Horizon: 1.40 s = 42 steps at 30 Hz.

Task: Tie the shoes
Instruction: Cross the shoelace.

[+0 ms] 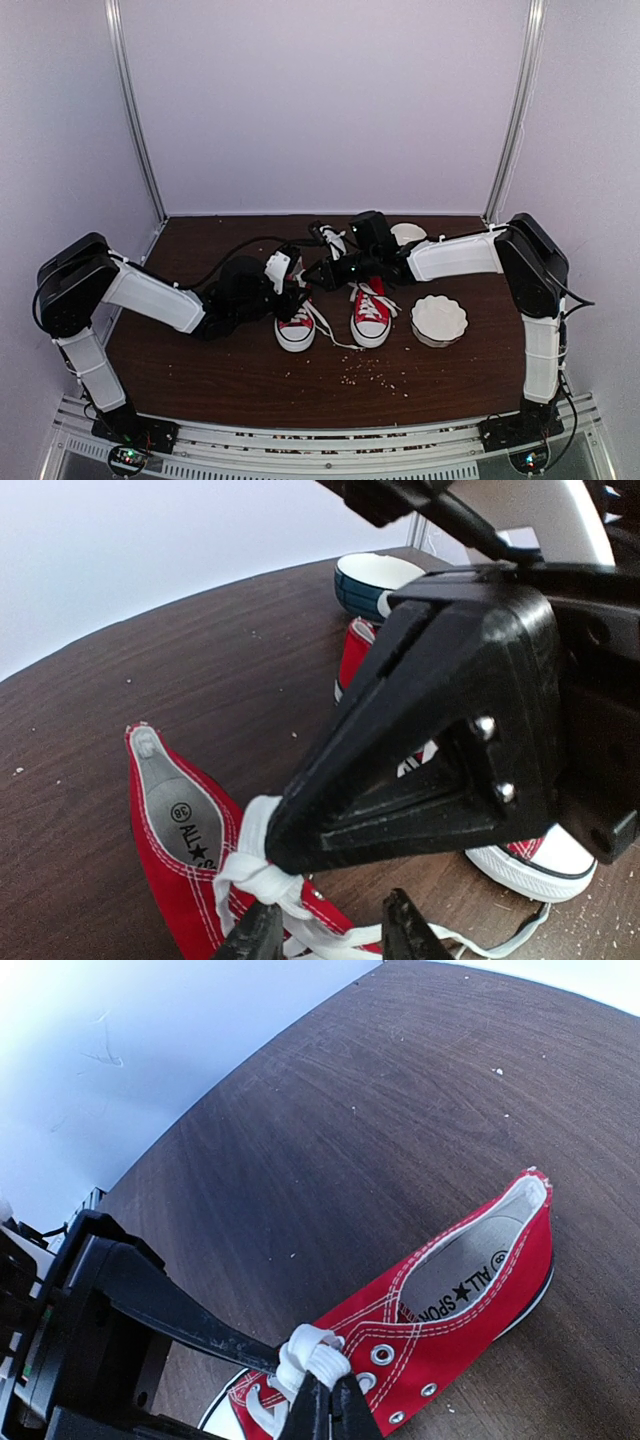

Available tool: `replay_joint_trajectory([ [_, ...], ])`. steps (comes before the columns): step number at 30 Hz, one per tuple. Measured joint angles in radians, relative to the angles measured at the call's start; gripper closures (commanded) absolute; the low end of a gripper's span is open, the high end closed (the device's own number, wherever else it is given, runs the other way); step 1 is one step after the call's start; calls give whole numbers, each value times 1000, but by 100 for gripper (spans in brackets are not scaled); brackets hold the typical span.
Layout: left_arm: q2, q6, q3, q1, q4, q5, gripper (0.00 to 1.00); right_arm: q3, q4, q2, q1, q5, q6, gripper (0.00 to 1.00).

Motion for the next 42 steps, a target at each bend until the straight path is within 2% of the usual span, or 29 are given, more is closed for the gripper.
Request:
replay_joint_trajectory([
  [4, 5, -6, 18, 0, -1, -16, 79, 0, 0, 0, 0, 0, 0, 100],
  [19, 10, -12, 20, 4, -67, -50, 80, 0, 0, -17, 2, -1, -18, 100],
  [22, 10, -12, 15, 5, -68, -60, 74, 0, -1, -17, 2, -1, -18, 100],
  [28, 13, -7, 20, 6, -68, -38, 74, 0, 0, -17, 2, -1, -17, 100],
  [36, 40, 0, 46, 6, -69, -43, 84, 0, 0, -17, 2, -1, -17, 100],
  [40, 42, 2, 66, 6, -69, -43, 100, 0, 0, -17, 2, -1, -18, 100],
  [42, 42, 3, 68, 6, -68, -43, 100, 0, 0, -17, 2, -1, -18, 100],
])
